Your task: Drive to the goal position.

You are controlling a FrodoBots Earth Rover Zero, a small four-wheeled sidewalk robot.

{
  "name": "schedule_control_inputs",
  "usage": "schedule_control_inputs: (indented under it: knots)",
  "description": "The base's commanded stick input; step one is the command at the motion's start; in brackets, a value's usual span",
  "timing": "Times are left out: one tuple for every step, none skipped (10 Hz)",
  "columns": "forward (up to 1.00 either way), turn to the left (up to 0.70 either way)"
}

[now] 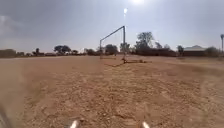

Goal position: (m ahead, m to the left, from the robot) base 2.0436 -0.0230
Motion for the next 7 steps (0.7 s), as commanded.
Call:
schedule_control_inputs:
  knots:
    - [0.70,0.00]
    - [0.70,0.00]
    - [0.70,0.00]
    - [0.70,0.00]
    - [0.70,0.00]
    - [0.70,0.00]
    - [0.70,0.00]
